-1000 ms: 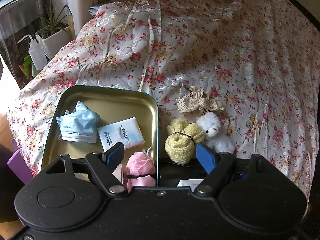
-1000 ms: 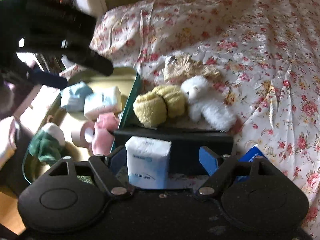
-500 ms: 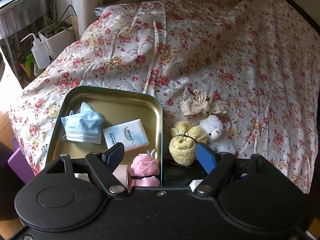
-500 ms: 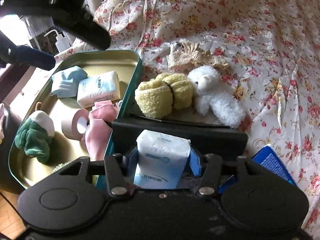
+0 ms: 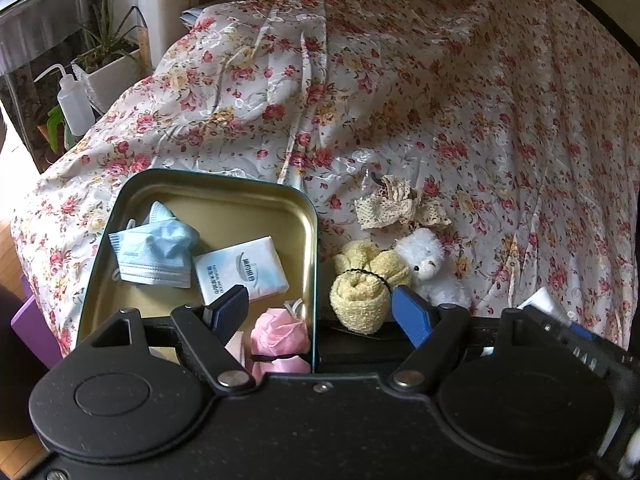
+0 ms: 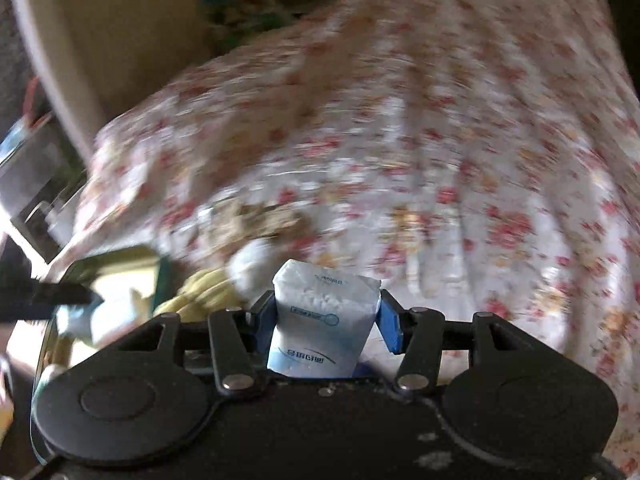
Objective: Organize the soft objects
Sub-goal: 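Grasp the yellow sponge ball with the left tool while the right tool holds the tissue pack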
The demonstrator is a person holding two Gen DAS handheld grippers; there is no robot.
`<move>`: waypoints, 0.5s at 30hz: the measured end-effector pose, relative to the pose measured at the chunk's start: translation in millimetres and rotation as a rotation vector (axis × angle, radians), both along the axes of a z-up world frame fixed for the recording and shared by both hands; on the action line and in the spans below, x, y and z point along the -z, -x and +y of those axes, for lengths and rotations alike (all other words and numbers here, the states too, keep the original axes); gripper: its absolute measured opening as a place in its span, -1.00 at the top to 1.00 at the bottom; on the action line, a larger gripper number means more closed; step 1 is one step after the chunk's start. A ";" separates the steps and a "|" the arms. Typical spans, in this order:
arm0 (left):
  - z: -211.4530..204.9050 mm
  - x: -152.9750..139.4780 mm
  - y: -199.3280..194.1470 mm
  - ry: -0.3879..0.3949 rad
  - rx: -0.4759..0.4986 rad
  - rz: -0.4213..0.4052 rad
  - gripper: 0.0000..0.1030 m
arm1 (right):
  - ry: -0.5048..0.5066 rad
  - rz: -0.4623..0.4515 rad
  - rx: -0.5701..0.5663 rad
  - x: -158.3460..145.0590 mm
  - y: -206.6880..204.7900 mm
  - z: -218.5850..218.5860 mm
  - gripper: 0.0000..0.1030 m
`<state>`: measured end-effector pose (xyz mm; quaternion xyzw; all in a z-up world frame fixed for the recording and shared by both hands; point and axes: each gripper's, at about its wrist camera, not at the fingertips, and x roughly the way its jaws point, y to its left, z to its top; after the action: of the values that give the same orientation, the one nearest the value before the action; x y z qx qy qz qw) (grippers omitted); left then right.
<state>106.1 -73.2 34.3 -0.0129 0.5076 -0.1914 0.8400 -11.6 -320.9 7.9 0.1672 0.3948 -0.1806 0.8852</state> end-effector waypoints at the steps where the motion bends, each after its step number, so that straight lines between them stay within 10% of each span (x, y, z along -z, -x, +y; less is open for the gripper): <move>1: -2.2 0.7 -0.4 -0.001 0.001 0.003 -0.45 | -0.004 0.017 0.031 2.9 -2.7 -9.2 -0.01; 15: -38.0 16.9 -2.9 -0.031 0.076 0.020 -0.47 | -0.127 0.100 0.145 33.2 -38.7 -54.4 -0.01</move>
<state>109.0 -111.2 17.4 0.0174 0.5190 -0.2150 0.8271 27.1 -375.4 -25.3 0.2417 0.4361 -0.2270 0.8366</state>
